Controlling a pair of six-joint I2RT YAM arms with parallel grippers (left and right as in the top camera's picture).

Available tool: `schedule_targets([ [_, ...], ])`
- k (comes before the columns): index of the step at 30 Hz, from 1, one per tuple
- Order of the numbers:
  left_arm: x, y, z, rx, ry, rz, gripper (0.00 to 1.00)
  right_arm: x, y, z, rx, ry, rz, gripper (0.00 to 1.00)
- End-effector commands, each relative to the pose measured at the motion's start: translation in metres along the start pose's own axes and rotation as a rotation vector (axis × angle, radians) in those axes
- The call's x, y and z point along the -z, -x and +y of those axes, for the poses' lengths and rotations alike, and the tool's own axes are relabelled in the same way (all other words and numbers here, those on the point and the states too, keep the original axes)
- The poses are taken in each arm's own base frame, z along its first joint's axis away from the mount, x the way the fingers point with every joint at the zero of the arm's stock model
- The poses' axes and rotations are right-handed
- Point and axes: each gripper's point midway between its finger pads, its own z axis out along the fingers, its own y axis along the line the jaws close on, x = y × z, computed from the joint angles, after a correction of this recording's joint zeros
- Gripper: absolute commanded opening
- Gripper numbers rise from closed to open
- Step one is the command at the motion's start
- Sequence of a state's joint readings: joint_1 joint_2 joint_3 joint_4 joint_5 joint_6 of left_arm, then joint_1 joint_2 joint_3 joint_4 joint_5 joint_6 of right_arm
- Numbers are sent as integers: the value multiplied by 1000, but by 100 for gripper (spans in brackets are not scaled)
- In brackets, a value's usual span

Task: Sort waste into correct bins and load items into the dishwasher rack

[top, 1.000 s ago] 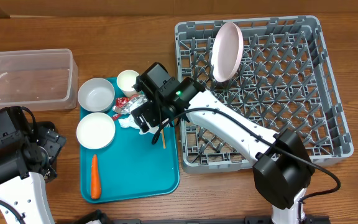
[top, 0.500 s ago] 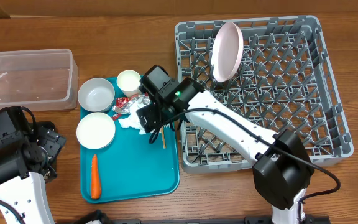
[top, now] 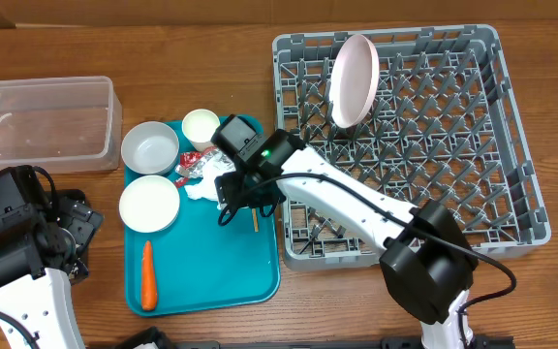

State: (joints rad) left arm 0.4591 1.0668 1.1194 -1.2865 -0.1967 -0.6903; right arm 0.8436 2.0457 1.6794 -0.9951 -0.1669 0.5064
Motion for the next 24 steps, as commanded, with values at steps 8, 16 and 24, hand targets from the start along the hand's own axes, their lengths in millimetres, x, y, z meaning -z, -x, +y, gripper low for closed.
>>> schedule_targets([
  [8, 5, 6, 1, 29, -1, -28, 100, -7, -2, 19, -20, 5, -16, 77],
  [16, 5, 6, 1, 30, -1, -28, 100, -1, 13, 11, -30, -25, -70, 100],
  [24, 5, 6, 1, 30, -1, -28, 100, 80, 68, 13, 20, 24, -203, 100],
])
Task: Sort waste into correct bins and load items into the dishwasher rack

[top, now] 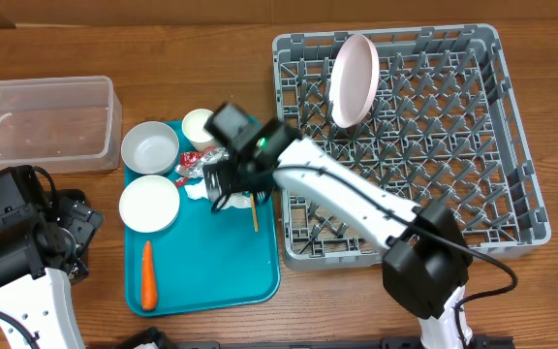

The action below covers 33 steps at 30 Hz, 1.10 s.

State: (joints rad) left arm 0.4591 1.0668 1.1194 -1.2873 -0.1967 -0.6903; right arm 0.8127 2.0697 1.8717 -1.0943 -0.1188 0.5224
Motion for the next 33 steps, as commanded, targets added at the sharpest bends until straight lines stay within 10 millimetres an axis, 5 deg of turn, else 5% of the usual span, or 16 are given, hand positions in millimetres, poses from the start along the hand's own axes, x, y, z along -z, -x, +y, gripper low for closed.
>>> schedule_targets([
  [1, 5, 6, 1, 30, -1, -28, 100, 53, 42, 9, 63, 44, -135, 100],
  [6, 5, 6, 1, 30, -1, -29, 100, 114, 73, -5, 37, 45, -239, 100],
  [12, 5, 6, 1, 30, -1, -28, 100, 163, 103, -79, -100, -115, -352, 100],
  [16, 5, 6, 1, 30, -1, -29, 100, 172, 104, -127, -209, -126, -312, 100],
  [22, 5, 6, 1, 30, -1, -29, 100, 176, 93, -158, -302, -82, -232, 100],
  [29, 5, 6, 1, 30, -1, -29, 100, 189, 95, -214, -364, -287, -285, 100],
  [33, 5, 6, -2, 33, -18, -26, 100, 193, 97, -225, -388, -294, -299, 100],
])
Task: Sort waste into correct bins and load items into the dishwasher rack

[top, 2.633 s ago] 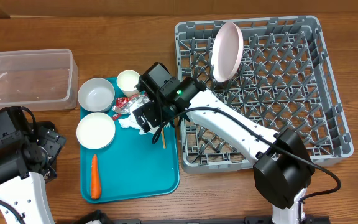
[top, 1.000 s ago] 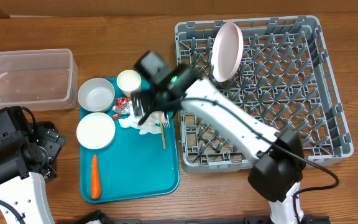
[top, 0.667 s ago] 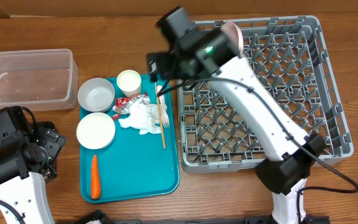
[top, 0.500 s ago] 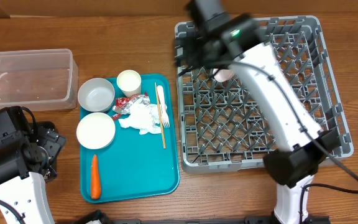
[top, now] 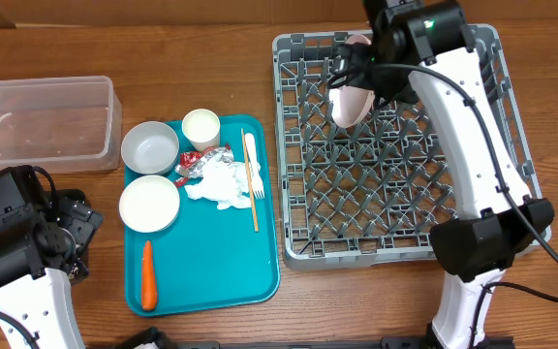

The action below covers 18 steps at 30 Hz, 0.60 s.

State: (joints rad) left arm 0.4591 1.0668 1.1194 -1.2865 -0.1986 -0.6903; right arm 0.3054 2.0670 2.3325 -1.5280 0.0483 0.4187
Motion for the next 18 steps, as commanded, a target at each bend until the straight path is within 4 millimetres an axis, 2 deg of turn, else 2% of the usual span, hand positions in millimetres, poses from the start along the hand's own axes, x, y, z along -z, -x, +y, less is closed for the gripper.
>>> schedule_targets([
  [1, 5, 4, -6, 34, -37, -13, 100, 20, 16, -15, -24, -22, -81, 100],
  [8, 11, -20, -38, 62, -223, 139, 100, 20, 16, -15, -23, -22, -81, 100],
  [11, 20, -48, -50, 37, -310, 285, 100, 20, 16, -15, -24, -22, -81, 100],
  [12, 27, -61, -59, -52, -386, 342, 100, 20, 16, -15, -24, -22, -81, 100],
  [14, 39, -74, -74, -234, -512, 374, 100, 20, 16, -15, -24, -22, -81, 100],
  [16, 43, -84, -76, -353, -543, 383, 100, 20, 16, -15, -24, -22, -81, 100],
  [18, 39, -92, -68, -403, -483, 388, 100, 20, 16, -15, -24, -22, -81, 100],
])
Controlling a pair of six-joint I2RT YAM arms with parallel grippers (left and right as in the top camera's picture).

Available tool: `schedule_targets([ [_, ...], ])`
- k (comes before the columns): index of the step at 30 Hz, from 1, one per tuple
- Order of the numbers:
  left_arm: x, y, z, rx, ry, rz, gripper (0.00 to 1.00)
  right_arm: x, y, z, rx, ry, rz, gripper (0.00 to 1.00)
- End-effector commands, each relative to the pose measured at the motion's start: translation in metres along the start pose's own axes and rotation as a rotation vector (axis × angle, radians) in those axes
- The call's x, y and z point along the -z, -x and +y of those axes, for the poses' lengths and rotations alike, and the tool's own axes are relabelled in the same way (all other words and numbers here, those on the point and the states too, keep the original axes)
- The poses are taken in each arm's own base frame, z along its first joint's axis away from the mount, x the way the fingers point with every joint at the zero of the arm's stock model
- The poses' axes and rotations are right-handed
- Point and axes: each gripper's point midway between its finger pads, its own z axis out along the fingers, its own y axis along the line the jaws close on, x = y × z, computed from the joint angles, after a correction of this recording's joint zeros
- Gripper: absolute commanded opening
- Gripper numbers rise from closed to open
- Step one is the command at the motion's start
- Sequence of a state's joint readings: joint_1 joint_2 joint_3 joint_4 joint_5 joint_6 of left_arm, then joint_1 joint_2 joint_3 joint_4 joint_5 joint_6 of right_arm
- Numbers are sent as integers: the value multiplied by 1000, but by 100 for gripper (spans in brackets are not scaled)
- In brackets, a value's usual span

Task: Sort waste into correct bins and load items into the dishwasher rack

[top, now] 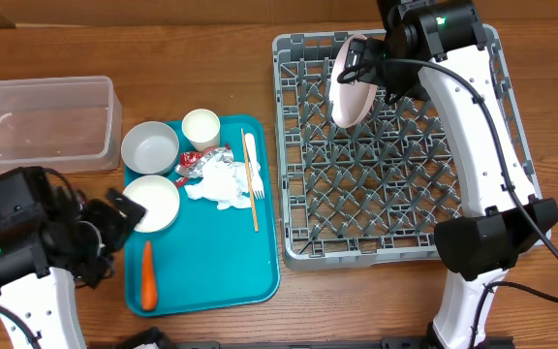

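A teal tray (211,276) holds two white bowls (150,147) (155,202), a white cup (201,127), a red wrapper (193,160), a crumpled white tissue (223,182), a white fork (251,167), a thin wooden stick (254,215) and a carrot (147,274). The grey dishwasher rack (511,208) has a pink plate (347,82) standing on edge at its back. My right gripper (368,64) hovers beside that plate; its fingers are too dark to read. My left gripper (122,215) is at the tray's left edge, against the nearer bowl, and looks open.
A clear plastic bin (42,124) sits at the back left of the wooden table. The left arm's body (17,252) fills the front left corner. The right arm (473,126) stretches over the rack's right half.
My left arm has swung right, so its gripper now reaches the tray's left edge by the nearer bowl. The right gripper has shifted slightly near the pink plate.
The right gripper was low over the tray, covering the tissue and fork, and stayed there at the following moment. Then it stood far back over the rack beside the pink plate, with fork and tissue lying uncovered. The left arm stayed folded until now.
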State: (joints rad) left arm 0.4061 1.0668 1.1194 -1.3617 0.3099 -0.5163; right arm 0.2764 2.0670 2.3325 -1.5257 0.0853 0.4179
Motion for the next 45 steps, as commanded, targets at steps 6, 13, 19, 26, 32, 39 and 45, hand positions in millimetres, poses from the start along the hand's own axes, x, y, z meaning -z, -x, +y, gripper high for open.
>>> schedule_targets([
  [6, -3, -25, 8, -266, 159, 41, 100, 20, 7, 2, 2, 20, -58, 100],
  [13, -22, -18, 27, -180, 278, -19, 100, 20, 7, 2, 1, 20, -58, 100],
  [19, -41, 14, 38, -154, 338, -180, 100, 20, 7, 2, 1, 20, -58, 100],
  [26, -74, 19, 37, -248, 293, -190, 100, 20, 7, 2, 1, 20, -58, 100],
  [32, -107, -9, 60, -200, 321, -49, 100, 20, 7, 2, 2, 20, -58, 100],
  [39, -134, -25, 84, -163, 377, 19, 100, 20, 7, 2, 1, 20, -58, 100],
  [45, -149, -27, 84, -177, 360, 50, 100, 20, 7, 2, 1, 20, -58, 100],
])
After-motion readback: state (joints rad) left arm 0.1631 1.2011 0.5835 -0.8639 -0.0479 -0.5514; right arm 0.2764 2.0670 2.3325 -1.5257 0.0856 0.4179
